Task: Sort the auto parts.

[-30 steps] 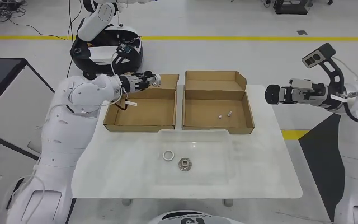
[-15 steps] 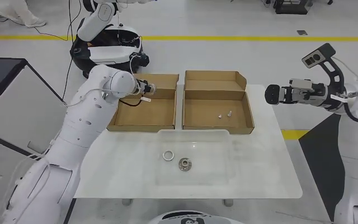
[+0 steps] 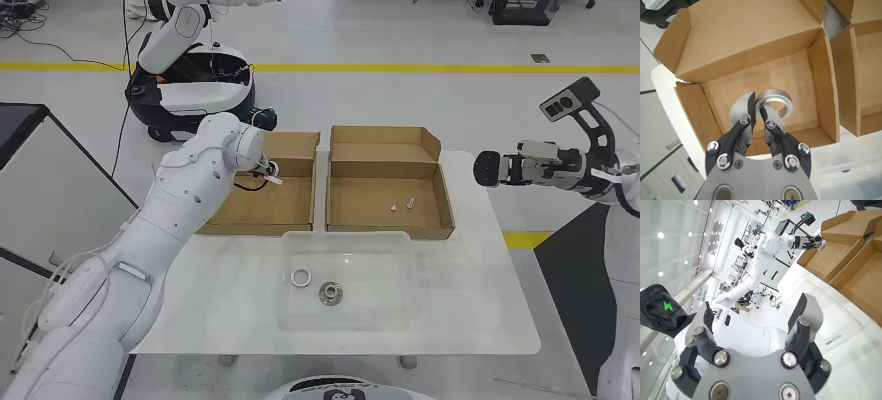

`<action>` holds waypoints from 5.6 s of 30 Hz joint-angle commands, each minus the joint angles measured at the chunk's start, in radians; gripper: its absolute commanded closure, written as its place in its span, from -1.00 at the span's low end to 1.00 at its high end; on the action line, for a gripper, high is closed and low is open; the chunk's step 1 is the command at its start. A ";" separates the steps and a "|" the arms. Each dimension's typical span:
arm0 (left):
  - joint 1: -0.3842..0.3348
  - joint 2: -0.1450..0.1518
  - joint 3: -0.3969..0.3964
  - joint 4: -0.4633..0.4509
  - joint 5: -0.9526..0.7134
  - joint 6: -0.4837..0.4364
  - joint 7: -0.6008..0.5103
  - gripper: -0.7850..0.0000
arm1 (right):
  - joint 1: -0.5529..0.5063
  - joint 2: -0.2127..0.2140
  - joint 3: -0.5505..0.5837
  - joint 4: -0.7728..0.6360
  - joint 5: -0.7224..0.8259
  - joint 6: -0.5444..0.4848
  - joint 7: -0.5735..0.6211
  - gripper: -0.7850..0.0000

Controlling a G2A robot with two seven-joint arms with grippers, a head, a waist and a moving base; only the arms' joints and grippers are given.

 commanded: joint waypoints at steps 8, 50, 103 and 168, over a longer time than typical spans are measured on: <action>-0.044 -0.082 0.102 0.167 -0.013 -0.009 0.028 1.00 | 0.000 0.000 0.000 0.000 0.000 0.000 0.000 -1.00; -0.091 -0.276 0.186 0.566 -0.039 -0.097 0.100 0.35 | 0.000 0.000 0.000 0.000 0.000 0.000 0.000 -1.00; 0.204 0.091 -0.141 -0.657 -0.055 -0.421 -0.302 -1.00 | 0.000 0.000 0.000 0.000 0.000 0.000 0.000 -1.00; -0.054 0.087 0.523 -0.699 -0.430 -0.295 -0.271 -1.00 | 0.000 0.000 0.000 0.000 0.000 0.000 0.000 -1.00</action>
